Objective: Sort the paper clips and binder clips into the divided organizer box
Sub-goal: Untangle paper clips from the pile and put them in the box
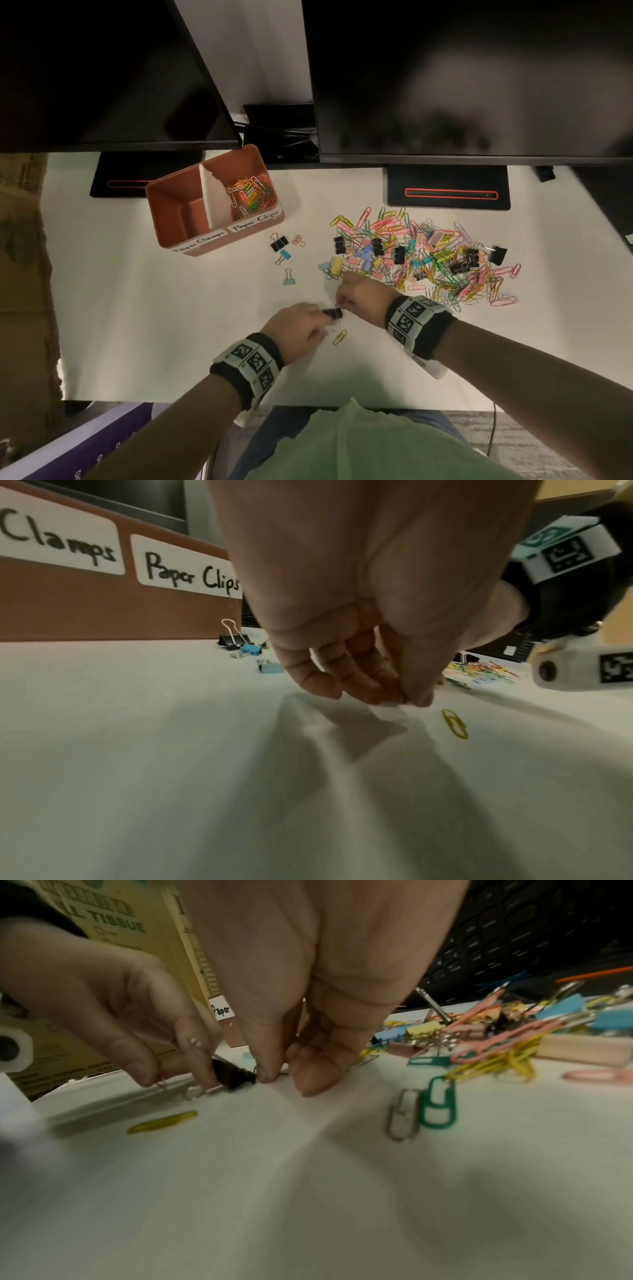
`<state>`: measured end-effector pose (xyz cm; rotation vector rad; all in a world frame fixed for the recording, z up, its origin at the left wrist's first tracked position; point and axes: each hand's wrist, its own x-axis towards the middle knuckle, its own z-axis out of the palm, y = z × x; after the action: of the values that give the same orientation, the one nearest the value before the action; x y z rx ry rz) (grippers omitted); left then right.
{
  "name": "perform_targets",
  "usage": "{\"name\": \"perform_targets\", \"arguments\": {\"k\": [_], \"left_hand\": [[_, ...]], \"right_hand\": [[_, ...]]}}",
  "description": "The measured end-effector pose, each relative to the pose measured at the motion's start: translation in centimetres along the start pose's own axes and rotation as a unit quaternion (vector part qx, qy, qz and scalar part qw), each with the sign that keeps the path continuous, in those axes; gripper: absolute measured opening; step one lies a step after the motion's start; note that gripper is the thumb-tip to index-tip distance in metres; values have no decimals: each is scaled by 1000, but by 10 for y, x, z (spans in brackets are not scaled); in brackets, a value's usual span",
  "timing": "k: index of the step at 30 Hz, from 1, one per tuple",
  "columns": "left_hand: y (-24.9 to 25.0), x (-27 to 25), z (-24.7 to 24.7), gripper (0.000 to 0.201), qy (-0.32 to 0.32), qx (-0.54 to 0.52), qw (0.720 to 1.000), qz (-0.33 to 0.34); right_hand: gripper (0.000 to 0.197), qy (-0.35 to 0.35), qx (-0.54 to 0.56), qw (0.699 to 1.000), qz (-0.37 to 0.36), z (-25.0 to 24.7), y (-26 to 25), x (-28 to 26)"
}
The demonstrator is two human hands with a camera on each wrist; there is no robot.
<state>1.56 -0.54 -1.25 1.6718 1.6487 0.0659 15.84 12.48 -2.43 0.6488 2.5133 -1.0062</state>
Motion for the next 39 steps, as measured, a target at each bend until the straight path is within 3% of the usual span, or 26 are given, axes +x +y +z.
{"name": "perform_targets", "arguments": {"k": [4, 7, 10, 16, 20, 28, 34, 39], "left_hand": [[-12, 0, -5, 42, 34, -47, 997, -45], [-18, -2, -5, 26, 34, -45, 997, -59], [-13, -1, 0, 15, 25, -52, 998, -27], [9, 8, 15, 25, -6, -70, 997, -15], [15, 14, 21, 24, 24, -67, 997, -36], [8, 21, 12, 14, 42, -17, 999, -31], [7, 16, 13, 10, 27, -7, 1000, -3], [-1, 10, 12, 7, 15, -60, 998, 6]], "right_hand": [[19, 3, -17, 1000, 4, -3, 11, -9], [16, 12, 9, 1000, 10, -6, 19, -19], [16, 46, 27, 998, 17, -11, 28, -30], [39, 52, 37, 997, 53, -19, 36, -40], [44, 30, 28, 997, 63, -20, 35, -30], [15, 41, -27, 997, 52, -22, 35, -16], [18, 36, -83, 995, 30, -19, 34, -20], [17, 33, -67, 997, 28, -14, 30, -27]]}}
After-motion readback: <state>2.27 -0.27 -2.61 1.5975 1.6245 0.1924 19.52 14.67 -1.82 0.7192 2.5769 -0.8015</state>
